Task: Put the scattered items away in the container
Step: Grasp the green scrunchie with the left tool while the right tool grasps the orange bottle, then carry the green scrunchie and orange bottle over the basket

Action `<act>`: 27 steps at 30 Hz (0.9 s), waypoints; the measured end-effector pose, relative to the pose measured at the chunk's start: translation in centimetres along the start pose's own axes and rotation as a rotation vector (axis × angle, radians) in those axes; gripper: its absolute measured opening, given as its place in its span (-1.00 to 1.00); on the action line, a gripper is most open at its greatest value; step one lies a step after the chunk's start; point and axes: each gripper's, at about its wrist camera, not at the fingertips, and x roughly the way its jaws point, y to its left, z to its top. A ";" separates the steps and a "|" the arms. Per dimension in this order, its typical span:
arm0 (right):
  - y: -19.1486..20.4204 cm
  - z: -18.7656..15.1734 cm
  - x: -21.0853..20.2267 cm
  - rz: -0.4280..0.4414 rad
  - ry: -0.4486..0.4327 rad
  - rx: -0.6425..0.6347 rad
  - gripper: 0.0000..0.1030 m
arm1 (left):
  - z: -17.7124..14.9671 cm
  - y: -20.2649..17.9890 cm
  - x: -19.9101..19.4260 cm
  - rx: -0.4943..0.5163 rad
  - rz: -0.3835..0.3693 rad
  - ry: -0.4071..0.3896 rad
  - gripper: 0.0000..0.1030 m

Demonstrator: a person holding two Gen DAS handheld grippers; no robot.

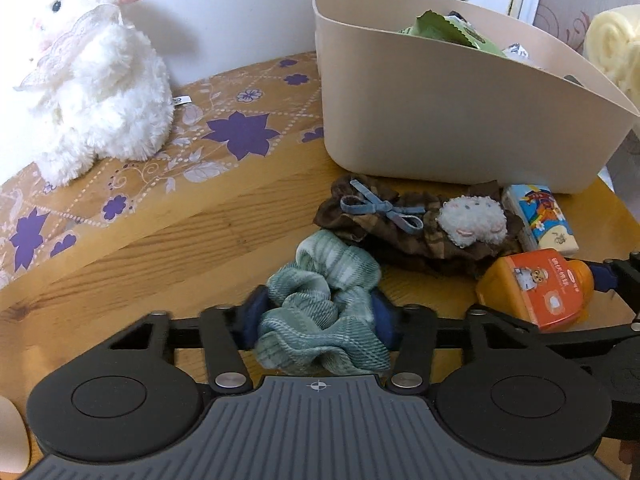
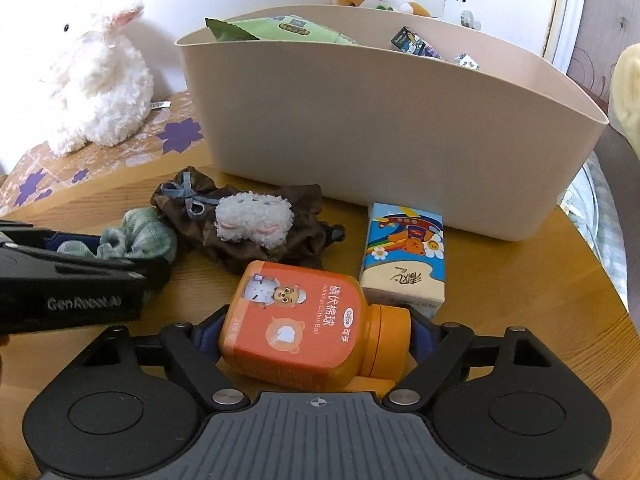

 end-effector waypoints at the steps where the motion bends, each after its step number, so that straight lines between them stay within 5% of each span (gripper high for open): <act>1: 0.0 -0.1 -0.1 0.003 0.001 -0.002 0.63 | 0.1 0.1 -0.1 -0.001 0.000 0.006 -0.22; 5: -0.3 -0.1 -0.3 0.030 0.008 -0.005 0.63 | 0.1 0.7 -0.5 -0.023 -0.014 0.034 -0.36; 16: -1.2 0.5 -2.9 0.167 -0.034 -0.119 0.63 | -0.4 0.1 -3.4 -0.076 0.031 0.016 -0.37; 27: -4.5 2.7 -6.7 0.245 -0.136 -0.174 0.63 | 1.2 -3.4 -7.1 -0.111 0.084 -0.064 -0.37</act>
